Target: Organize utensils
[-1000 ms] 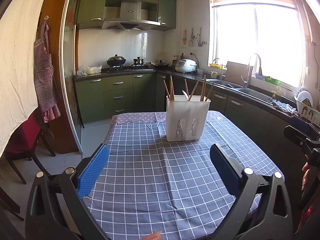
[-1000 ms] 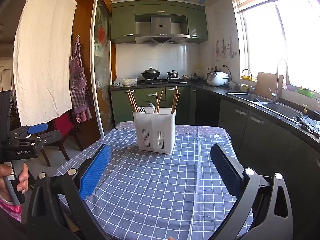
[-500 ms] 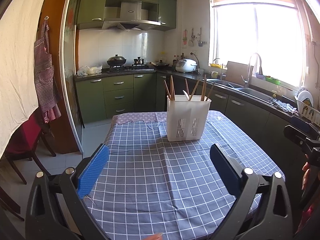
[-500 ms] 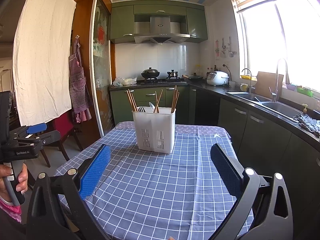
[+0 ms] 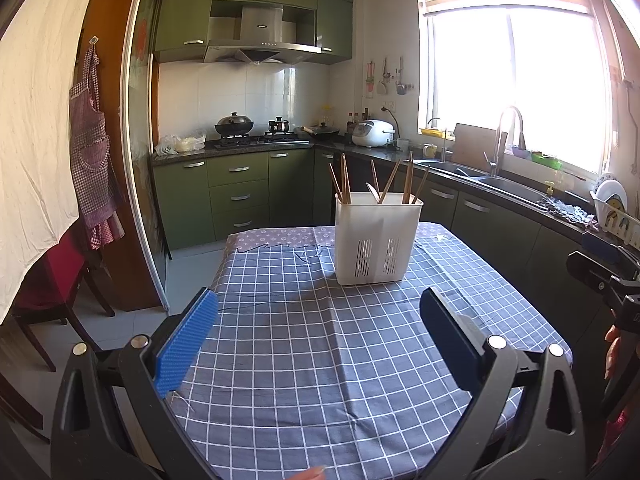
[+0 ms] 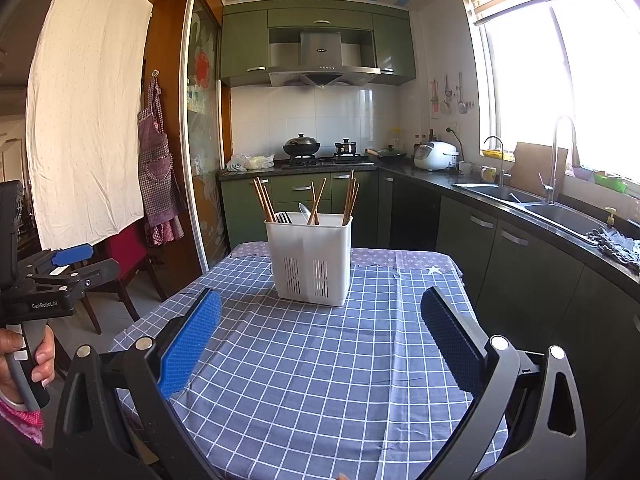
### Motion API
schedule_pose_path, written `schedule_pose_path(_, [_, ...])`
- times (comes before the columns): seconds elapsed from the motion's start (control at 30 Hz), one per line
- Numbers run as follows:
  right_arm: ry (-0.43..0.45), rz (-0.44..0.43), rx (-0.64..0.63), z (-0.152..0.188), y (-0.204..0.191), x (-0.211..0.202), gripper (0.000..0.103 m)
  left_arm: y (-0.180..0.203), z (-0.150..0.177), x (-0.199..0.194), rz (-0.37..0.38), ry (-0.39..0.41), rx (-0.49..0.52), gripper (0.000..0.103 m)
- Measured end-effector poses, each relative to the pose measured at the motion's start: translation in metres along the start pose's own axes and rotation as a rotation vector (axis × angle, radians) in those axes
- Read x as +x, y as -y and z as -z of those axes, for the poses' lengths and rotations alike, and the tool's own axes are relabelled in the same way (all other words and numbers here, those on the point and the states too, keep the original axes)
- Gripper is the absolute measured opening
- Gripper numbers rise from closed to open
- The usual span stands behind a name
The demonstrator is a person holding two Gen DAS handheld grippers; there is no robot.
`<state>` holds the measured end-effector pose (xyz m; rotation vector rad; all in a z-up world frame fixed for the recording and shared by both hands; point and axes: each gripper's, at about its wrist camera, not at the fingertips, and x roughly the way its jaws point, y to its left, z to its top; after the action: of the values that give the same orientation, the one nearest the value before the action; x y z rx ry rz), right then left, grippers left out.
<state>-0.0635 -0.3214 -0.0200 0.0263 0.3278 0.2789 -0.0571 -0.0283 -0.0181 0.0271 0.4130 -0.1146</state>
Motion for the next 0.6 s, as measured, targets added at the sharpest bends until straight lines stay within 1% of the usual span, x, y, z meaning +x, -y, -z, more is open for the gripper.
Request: schedule_pose_path(0.6, [-0.009,0.0,-0.002,0.0046,-0.0003,0.0028,0.099,0.001,-0.0024,-0.0036,-0.01,0.014,0.015,0.096])
